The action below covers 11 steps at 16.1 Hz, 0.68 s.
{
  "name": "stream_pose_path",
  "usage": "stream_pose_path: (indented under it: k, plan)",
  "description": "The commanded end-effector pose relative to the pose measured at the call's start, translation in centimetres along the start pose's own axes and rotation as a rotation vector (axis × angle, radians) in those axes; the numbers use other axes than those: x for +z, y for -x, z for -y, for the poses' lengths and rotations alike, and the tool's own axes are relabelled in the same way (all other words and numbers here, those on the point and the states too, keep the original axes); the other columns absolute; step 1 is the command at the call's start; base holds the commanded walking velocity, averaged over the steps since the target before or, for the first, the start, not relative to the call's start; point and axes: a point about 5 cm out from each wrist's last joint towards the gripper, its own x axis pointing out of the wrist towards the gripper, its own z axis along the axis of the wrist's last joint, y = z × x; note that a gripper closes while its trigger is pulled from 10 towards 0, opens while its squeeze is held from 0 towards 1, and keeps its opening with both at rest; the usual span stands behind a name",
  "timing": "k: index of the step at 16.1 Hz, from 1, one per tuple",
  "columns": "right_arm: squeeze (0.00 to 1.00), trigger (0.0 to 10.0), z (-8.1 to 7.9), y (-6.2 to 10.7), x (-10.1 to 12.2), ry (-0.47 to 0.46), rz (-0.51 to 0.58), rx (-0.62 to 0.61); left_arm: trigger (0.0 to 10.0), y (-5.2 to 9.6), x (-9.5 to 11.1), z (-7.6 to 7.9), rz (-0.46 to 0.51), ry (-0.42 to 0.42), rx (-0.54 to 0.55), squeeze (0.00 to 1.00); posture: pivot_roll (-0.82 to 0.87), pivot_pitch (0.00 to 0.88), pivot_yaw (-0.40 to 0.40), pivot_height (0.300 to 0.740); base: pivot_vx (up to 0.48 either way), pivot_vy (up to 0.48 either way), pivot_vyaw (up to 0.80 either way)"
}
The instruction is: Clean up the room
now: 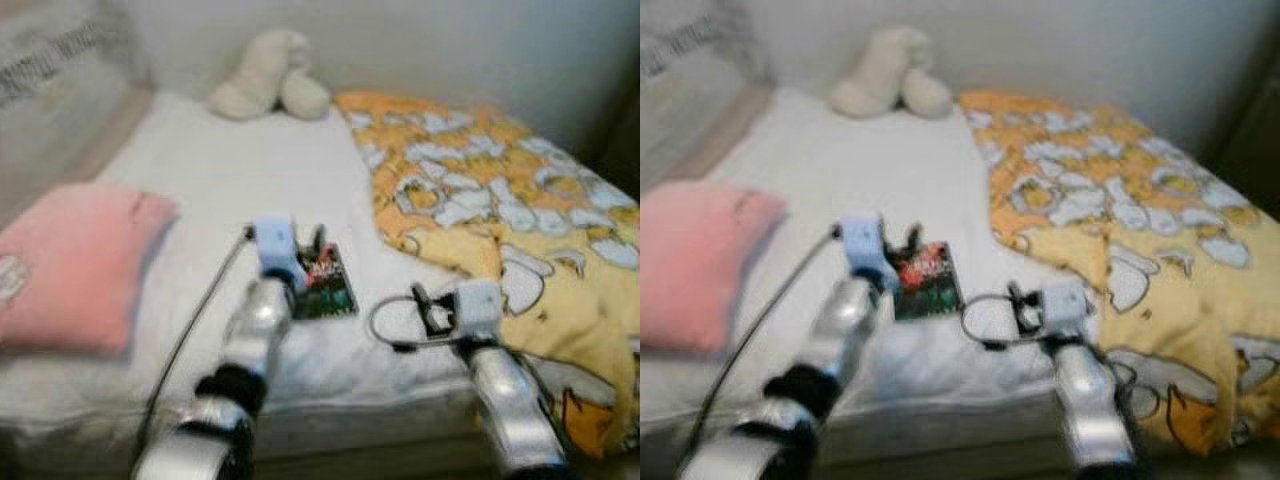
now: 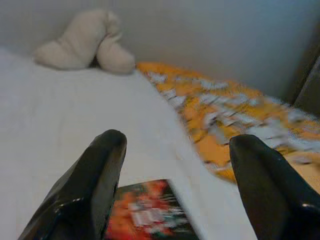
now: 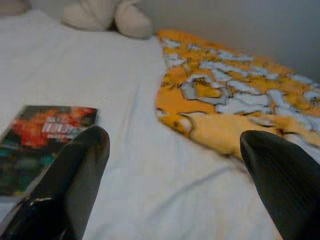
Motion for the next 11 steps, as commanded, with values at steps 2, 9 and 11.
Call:
stream_pose_path:
  k: [2,9,11]
  plan:
    - [0.00,10.0,1.2,0.4,-0.2,0.021,-0.019,-0.019,10.0,-0.2,-1.3,0.0,-0.105,-0.013,0.051,0.00,0.02,0.012,-0.058,0.740,0.000,0.000,0.00]
    - [0.00,10.0,-0.7,7.7,-1.3,0.004,-0.037,0.244,10.0,1.1,-3.1,-5.9,-0.214,-0.372,0.348,0.00,-0.13,0.277,-0.151,0.740,0.000,0.000,0.00]
    - [0.00,10.0,-0.4,10.1,-2.5,0.018,-0.096,0.247,10.0,1.1,-3.4,-5.1,-0.196,-0.297,0.271,0.00,-0.14,0.299,-0.156,0.740,0.000,0.000,0.00]
